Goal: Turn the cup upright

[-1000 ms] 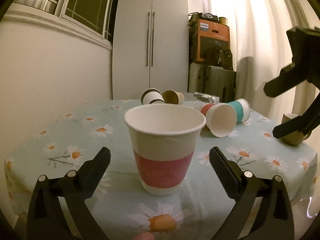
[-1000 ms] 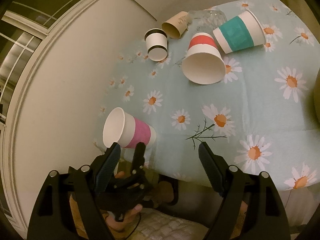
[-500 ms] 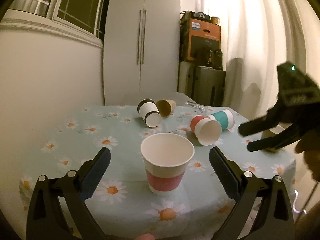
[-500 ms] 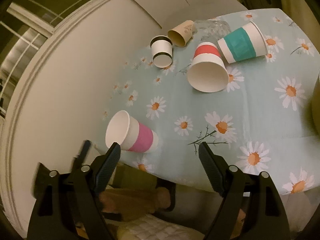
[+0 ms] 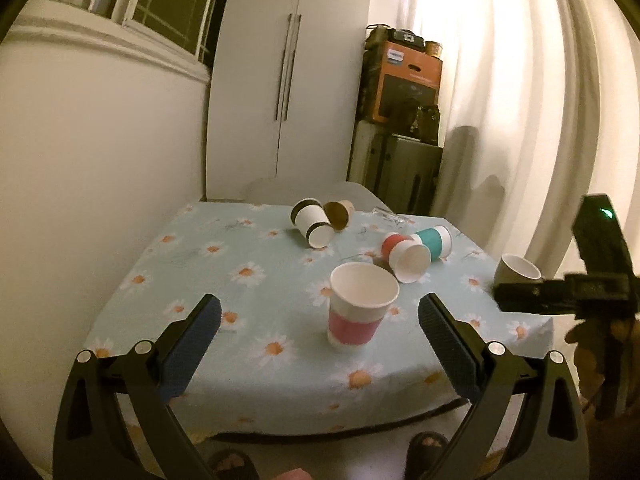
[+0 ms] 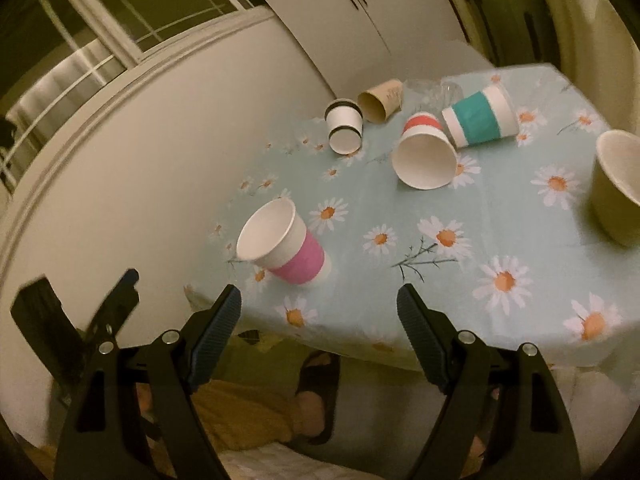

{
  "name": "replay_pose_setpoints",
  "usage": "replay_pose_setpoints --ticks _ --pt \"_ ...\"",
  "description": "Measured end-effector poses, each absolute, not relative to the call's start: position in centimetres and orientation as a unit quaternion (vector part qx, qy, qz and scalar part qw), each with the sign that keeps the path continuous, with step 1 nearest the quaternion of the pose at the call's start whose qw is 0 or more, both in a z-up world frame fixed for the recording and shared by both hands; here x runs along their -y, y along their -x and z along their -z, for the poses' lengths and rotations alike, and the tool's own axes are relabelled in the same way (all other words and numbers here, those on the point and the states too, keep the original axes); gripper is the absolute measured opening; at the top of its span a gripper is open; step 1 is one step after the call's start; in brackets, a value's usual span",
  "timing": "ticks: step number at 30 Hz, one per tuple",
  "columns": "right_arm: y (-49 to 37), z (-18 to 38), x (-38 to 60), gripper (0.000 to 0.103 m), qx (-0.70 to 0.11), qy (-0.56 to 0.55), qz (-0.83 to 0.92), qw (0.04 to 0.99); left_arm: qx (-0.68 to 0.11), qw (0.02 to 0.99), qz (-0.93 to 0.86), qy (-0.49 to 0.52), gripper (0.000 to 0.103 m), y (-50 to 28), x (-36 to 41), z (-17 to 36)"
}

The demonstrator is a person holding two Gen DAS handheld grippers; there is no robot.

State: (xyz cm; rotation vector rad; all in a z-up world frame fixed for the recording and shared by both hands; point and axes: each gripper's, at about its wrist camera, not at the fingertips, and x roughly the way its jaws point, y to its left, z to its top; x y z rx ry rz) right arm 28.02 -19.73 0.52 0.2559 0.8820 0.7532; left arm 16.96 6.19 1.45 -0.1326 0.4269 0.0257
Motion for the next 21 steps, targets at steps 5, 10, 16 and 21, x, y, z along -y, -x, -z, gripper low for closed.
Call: replay_pose_setpoints --ticks 5,10,16,21 --pt "-24.4 -1.6 20.7 0.084 -0.369 -0.116 -0.337 0.858 -0.19 0.979 0.003 0.068 0.096 -14.6 -6.7 -2.4" --pt "-21.8 -1.9 21.1 0.084 -0.351 -0.111 -0.334 0.868 -0.173 0.983 0.001 0.055 0.096 -12.9 -6.9 -2.6" --pt "-19.2 -2.1 20.8 0.087 -0.34 -0.083 -0.333 0.876 -0.16 0.986 -0.001 0.042 0.096 -11.5 -6.7 -2.4" --pt "-16.4 -2.2 21.0 0.087 -0.321 -0.059 -0.336 0.884 -0.155 0.988 0.0 0.028 0.096 -9.8 -5.9 -2.3"
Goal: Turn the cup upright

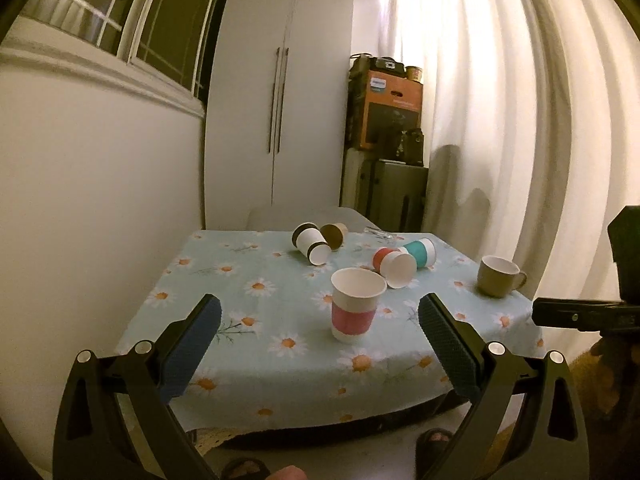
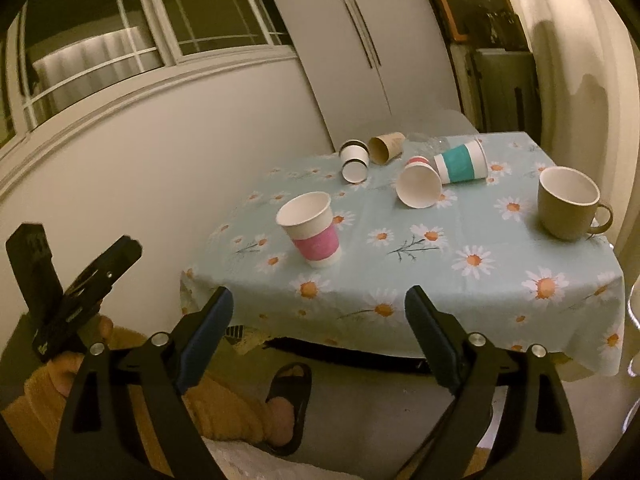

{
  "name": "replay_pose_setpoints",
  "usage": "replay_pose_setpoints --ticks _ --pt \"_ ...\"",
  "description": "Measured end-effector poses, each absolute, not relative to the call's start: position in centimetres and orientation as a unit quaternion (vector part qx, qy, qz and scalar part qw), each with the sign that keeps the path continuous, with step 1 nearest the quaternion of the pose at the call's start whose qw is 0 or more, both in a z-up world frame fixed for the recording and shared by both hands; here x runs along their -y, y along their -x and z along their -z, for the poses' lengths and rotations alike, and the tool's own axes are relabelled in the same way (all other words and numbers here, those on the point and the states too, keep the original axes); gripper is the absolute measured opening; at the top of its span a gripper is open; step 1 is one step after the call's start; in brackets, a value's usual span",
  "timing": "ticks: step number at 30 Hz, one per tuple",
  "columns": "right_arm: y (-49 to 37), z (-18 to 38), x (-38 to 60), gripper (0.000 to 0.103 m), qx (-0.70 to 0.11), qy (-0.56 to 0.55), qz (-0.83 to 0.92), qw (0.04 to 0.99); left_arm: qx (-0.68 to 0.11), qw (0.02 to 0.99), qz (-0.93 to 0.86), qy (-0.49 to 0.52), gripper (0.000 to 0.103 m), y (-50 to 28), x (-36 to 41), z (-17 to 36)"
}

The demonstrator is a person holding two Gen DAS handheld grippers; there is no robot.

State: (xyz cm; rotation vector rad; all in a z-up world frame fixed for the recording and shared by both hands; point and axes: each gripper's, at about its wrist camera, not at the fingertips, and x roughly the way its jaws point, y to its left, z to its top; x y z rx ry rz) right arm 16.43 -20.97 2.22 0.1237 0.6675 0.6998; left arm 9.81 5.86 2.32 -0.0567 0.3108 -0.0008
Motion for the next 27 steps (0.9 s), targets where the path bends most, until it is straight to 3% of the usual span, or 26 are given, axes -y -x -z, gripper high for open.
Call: replay_pose_setpoints --ticks 10,27 --pt "-11.0 -2.1 22.3 0.087 -0.301 -0.039 -0.352 0.885 -0.13 0.991 -0.012 0.04 0.096 -2.9 -5.7 -2.6" --pt "-6.7 -3.7 24.8 0.089 -0.219 -0.04 -0.283 0.933 -0.125 0.991 -0.02 0.032 0.096 -0.8 -4.9 -1.8"
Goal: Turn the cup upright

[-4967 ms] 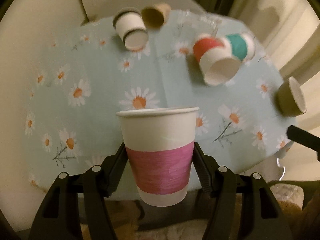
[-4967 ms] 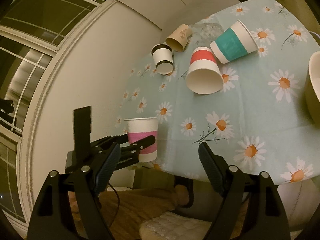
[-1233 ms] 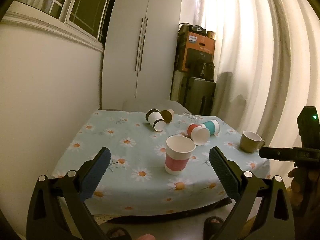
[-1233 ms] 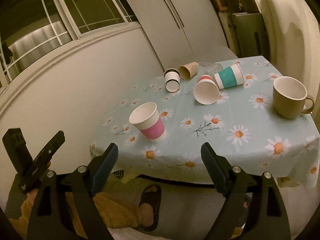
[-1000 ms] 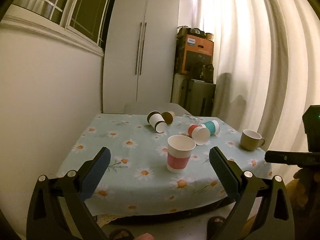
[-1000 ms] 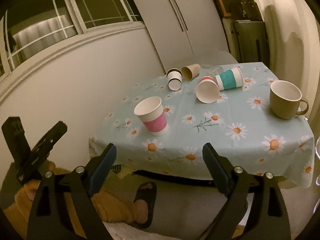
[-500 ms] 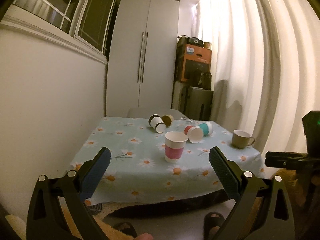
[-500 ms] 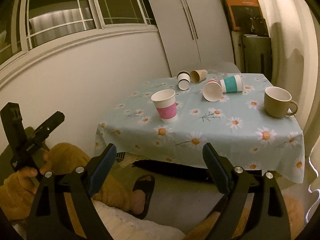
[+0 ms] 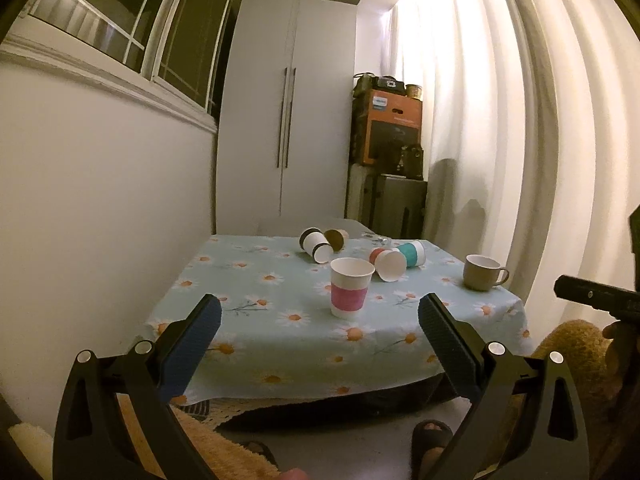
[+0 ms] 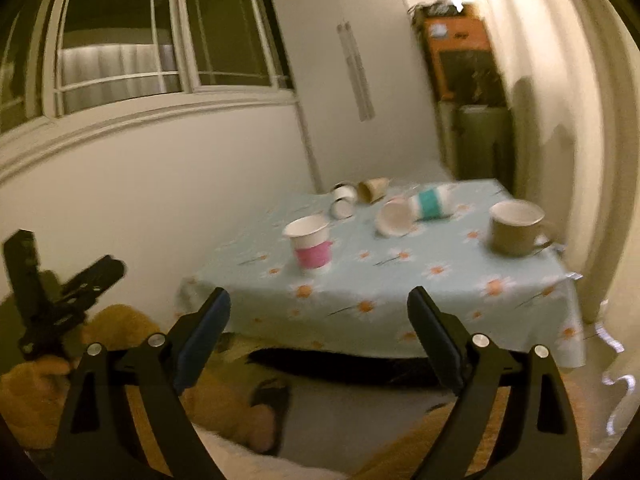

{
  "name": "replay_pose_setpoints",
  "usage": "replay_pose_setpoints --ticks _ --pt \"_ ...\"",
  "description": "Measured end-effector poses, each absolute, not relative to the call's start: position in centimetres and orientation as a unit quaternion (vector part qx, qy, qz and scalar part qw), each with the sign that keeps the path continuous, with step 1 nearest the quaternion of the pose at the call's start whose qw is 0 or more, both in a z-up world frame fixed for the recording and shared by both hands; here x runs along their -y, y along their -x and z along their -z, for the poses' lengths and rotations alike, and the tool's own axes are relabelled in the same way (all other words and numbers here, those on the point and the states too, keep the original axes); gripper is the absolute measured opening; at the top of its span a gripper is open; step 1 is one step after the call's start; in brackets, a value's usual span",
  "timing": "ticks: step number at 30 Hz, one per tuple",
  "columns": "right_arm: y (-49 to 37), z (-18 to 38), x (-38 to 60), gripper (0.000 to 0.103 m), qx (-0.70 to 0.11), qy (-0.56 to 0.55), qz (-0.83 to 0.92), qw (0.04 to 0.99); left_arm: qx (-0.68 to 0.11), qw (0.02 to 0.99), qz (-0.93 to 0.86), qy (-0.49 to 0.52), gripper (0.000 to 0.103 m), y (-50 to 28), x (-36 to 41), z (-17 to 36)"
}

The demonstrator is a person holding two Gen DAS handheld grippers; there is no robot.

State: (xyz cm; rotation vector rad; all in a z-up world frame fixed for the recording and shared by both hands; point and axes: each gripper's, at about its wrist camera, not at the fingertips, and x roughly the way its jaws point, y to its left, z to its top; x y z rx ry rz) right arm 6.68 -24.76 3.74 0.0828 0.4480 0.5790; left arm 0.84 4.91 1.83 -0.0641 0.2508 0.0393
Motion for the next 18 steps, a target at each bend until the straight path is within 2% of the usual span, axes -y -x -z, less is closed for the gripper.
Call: replay_pose_setpoints --ticks 8,18 --pt "-5.7 -3.4 23.2 0.089 -0.208 0.018 -0.271 0.94 -0.132 0.991 -0.022 0.023 0.096 -1.1 -4.6 -1.7" --pt "-6.0 -3.0 22.9 0.091 -0.218 0.023 -0.27 0.938 -0.134 0.991 -0.02 0.017 0.096 -1.1 -4.5 -1.7"
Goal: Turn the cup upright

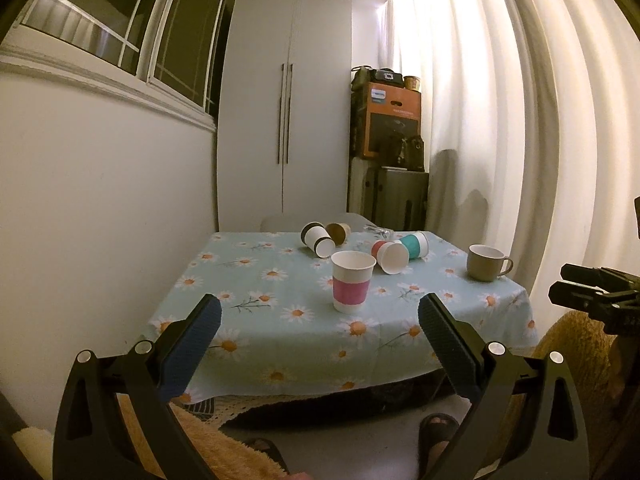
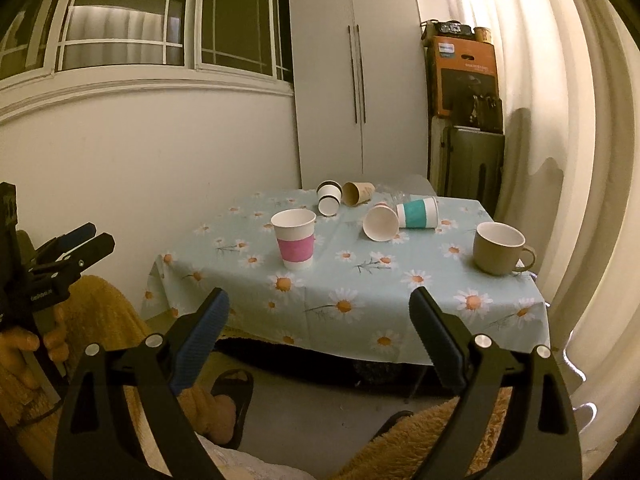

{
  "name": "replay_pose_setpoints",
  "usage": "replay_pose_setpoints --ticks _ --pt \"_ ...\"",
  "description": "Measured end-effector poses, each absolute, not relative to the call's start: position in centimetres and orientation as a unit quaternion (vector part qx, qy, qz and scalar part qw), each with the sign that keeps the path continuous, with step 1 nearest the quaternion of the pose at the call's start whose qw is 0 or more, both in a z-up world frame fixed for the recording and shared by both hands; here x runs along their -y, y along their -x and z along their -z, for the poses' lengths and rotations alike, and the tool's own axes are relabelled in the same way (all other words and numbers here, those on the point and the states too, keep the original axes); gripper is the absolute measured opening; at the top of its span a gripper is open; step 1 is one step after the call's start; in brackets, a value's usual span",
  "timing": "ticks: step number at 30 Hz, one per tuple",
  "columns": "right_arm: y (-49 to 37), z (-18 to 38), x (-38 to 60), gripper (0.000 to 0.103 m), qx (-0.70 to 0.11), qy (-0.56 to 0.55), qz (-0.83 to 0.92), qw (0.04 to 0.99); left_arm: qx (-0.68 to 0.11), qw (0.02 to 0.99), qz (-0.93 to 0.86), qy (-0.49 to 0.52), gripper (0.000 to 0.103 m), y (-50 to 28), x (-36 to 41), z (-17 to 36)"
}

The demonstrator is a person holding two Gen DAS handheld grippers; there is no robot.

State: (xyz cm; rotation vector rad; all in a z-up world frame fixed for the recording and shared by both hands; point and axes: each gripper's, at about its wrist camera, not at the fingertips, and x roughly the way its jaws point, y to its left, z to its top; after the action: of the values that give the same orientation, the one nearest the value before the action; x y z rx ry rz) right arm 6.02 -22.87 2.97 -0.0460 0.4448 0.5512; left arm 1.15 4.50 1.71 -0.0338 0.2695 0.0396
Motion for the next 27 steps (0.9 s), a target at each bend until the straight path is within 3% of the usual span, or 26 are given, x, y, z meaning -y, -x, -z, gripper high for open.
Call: replay_pose_setpoints --ticks 27 --pt "-6.38 -2.62 22.56 0.094 -0.223 0.033 -0.268 0.937 -0.137 0.99 -0.013 0.007 0.096 -1.18 -4.33 -1.25"
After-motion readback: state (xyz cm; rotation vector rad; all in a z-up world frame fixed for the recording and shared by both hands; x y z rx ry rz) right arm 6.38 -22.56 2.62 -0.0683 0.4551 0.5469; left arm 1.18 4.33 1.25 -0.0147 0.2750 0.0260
